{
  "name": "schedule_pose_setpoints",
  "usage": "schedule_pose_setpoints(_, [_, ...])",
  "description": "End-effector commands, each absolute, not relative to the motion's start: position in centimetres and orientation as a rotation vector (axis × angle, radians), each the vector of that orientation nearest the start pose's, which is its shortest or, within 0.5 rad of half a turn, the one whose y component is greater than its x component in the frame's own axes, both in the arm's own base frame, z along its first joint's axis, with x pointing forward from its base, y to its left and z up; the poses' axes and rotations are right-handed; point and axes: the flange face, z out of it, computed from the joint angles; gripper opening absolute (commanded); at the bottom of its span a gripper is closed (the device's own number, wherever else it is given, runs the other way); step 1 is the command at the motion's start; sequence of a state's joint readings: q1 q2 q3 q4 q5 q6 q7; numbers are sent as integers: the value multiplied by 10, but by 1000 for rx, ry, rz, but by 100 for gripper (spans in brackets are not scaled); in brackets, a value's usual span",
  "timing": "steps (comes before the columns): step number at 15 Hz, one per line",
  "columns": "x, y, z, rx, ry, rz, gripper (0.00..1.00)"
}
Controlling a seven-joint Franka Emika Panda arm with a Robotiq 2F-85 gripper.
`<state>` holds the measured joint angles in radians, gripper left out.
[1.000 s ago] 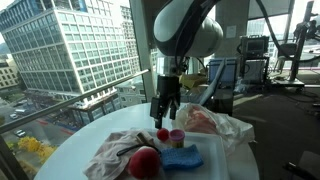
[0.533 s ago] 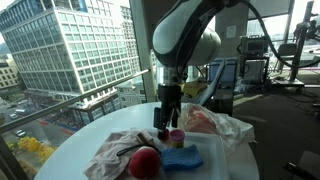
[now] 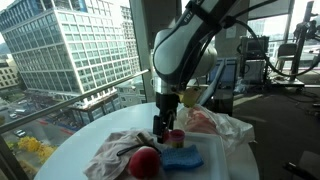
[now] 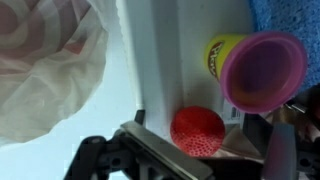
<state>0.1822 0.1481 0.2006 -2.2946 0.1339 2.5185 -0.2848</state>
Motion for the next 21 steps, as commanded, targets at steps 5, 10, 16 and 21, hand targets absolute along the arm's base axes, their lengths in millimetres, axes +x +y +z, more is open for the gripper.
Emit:
schedule_pose_setpoints(5, [504,207,300,-2911,-982,-280,51])
schedule_pose_setpoints(10, [508,196,308,-2973,-1007,-296,26])
schedule_pose_setpoints(16, [527,122,332,-3202,-730,-465,26])
schedule_pose_setpoints(21, [527,63,299,-3352,-467,-404,26])
